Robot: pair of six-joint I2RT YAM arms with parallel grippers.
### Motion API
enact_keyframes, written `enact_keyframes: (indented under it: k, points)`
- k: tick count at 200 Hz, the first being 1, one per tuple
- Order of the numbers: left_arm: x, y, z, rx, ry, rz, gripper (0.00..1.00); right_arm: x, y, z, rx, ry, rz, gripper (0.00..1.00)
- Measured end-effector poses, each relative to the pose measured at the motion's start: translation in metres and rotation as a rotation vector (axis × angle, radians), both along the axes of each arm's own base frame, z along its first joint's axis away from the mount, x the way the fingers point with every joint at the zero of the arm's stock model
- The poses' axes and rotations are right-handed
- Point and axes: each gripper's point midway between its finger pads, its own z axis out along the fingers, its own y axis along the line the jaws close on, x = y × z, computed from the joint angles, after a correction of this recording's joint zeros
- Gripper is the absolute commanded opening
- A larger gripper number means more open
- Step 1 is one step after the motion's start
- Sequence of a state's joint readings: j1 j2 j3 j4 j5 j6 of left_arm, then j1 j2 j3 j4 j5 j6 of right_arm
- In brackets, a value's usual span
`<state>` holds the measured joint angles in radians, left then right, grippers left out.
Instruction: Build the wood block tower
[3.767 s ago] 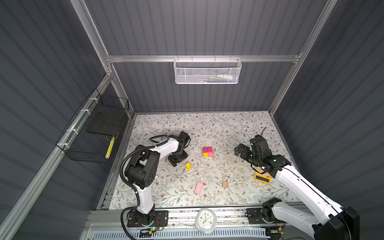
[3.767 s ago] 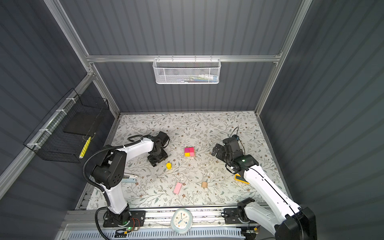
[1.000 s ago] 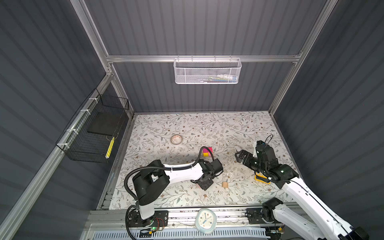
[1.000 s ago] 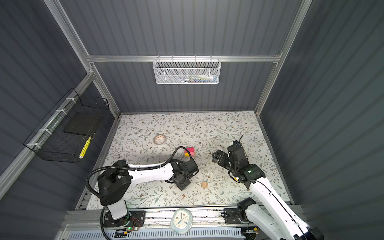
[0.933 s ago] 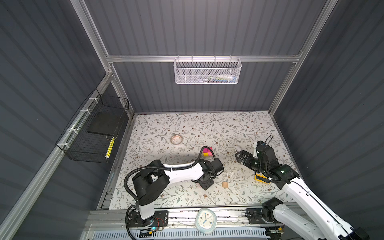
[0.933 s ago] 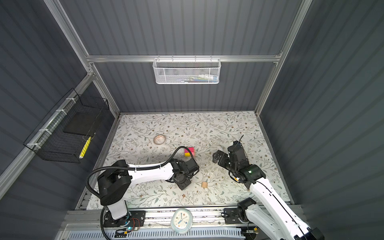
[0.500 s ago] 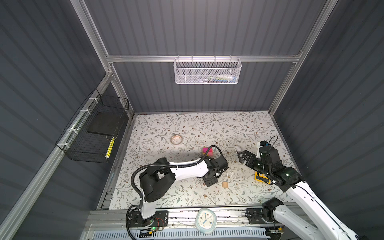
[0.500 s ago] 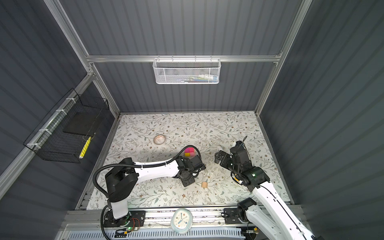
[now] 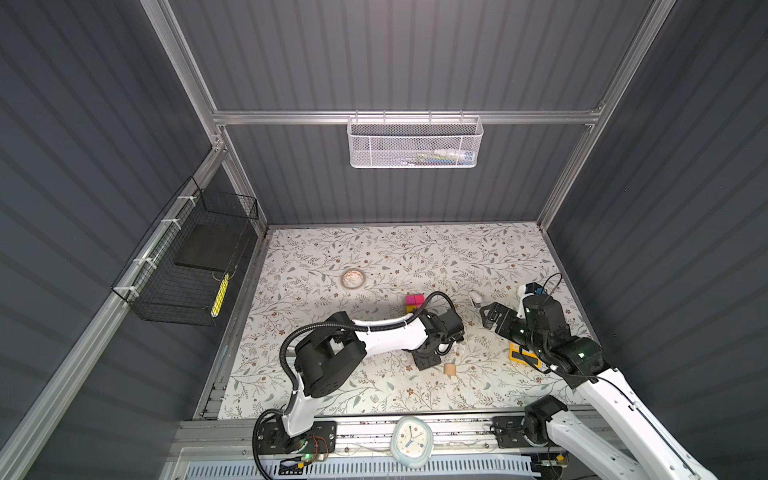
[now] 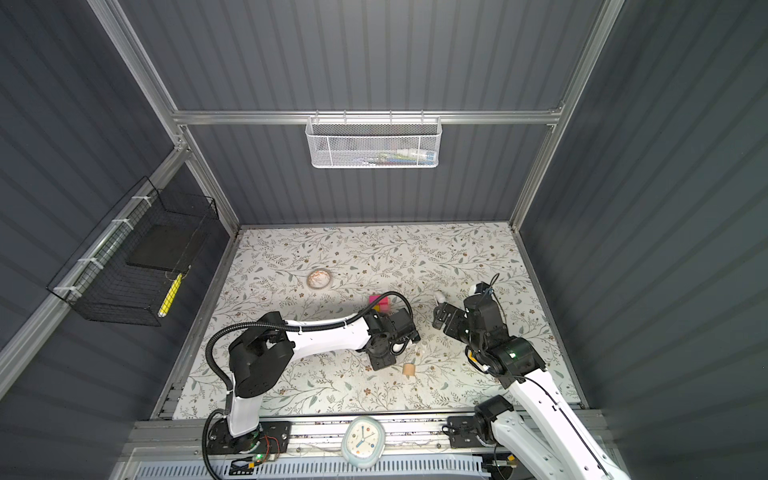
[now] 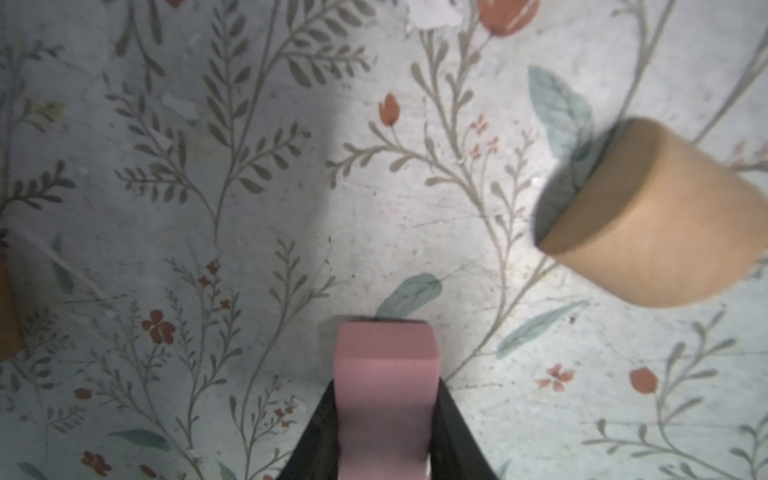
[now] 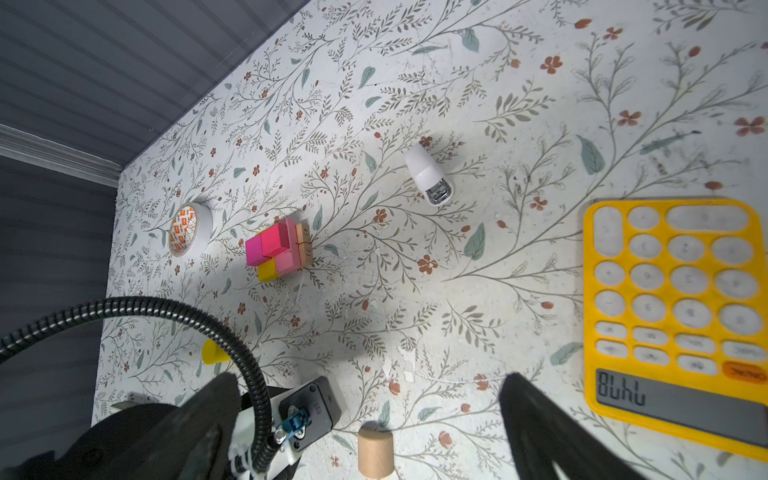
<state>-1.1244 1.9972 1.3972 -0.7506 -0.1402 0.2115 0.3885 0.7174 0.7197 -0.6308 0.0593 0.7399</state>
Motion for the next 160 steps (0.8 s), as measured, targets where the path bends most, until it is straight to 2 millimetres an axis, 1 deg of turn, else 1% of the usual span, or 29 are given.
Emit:
enact_keyframes:
  k: [6, 10, 15, 26, 39, 58, 90, 121, 142, 160]
  points:
    - [0.000, 0.000, 0.000, 0.000, -0.001, 0.001, 0.20, 0.000, 0.000, 0.000, 0.000, -0.001, -0.001, 0.99]
    - [0.000, 0.000, 0.000, 0.001, -0.002, 0.001, 0.28, 0.000, 0.000, 0.000, -0.001, -0.001, -0.001, 0.99]
    - [0.001, 0.000, 0.000, 0.001, -0.003, 0.001, 0.35, -0.001, -0.001, 0.000, -0.001, 0.000, -0.001, 0.99]
    - [0.001, 0.000, 0.000, 0.003, -0.006, 0.001, 0.42, -0.001, -0.001, 0.000, -0.002, 0.002, -0.001, 0.99]
    - [0.003, 0.000, 0.001, 0.005, -0.016, 0.002, 0.54, -0.001, -0.001, -0.001, -0.003, 0.004, -0.001, 0.99]
    - [0.006, -0.002, 0.003, 0.000, -0.027, 0.009, 0.67, -0.001, -0.001, -0.001, -0.003, 0.005, -0.001, 0.99]
    - [0.009, -0.006, 0.006, -0.009, -0.035, 0.015, 0.73, -0.002, -0.001, -0.001, -0.003, 0.007, -0.001, 0.99]
    - [0.014, -0.011, 0.015, -0.018, -0.054, 0.022, 0.75, -0.002, -0.001, -0.001, -0.003, 0.006, -0.001, 0.99]
    - [0.018, -0.015, 0.026, -0.033, -0.068, 0.037, 0.76, -0.002, -0.001, -0.001, -0.002, 0.005, -0.001, 0.99]
    - [0.021, -0.019, 0.044, -0.068, -0.088, 0.053, 0.77, -0.003, -0.001, -0.001, -0.003, 0.006, -0.001, 0.99]
